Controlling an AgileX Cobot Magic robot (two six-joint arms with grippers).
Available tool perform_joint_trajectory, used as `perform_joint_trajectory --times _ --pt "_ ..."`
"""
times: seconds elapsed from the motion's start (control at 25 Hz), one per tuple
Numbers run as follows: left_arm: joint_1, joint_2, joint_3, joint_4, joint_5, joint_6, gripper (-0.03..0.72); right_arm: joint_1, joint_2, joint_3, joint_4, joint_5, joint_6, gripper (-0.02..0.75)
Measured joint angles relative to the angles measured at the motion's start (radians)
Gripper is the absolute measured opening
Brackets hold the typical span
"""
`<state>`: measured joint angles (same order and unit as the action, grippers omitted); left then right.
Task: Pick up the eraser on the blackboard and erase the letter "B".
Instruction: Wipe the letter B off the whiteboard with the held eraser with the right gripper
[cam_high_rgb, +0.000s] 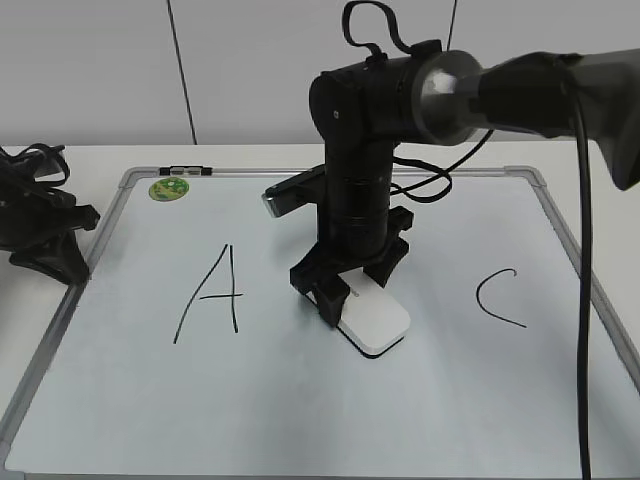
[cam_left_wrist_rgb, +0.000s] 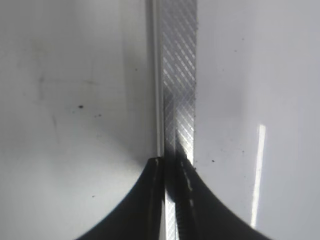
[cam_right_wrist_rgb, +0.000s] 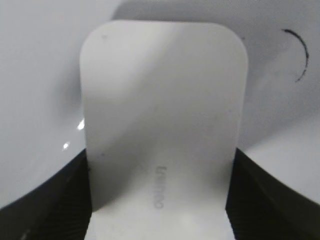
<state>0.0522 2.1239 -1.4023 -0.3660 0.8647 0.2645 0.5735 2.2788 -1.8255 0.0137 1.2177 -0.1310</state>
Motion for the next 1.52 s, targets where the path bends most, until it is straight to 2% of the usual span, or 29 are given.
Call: perform_joint_trajectory --times 0.2,0.52,0.84,1.12,1.32,1.52 --pt "0.0 0.0 0.0 0.0 0.002 0.0 0.029 -0.022 0.008 -0.021 -0.028 -0.002 -0.004 0.539" --pt "0.0 0.0 0.0 0.0 0.002 0.0 0.029 -0.12 0.023 -0.05 -0.014 -0.003 -0.004 0.539" --pt "0.0 0.0 0.0 0.0 0.002 0.0 0.029 -0.16 0.083 -0.176 -0.029 0.022 -0.004 0.539" --pt "0.0 0.0 0.0 0.0 0.0 0.0 0.029 -0.146 0.102 -0.206 -0.014 0.035 -0.013 0.539" --pt "0.0 0.0 0.0 0.0 0.0 0.0 0.029 -0.074 0.103 -0.203 -0.014 0.022 -0.021 0.539" --pt "0.0 0.002 0.0 0.0 0.0 0.0 0.029 -0.021 0.081 -0.134 -0.028 -0.022 -0.022 0.539"
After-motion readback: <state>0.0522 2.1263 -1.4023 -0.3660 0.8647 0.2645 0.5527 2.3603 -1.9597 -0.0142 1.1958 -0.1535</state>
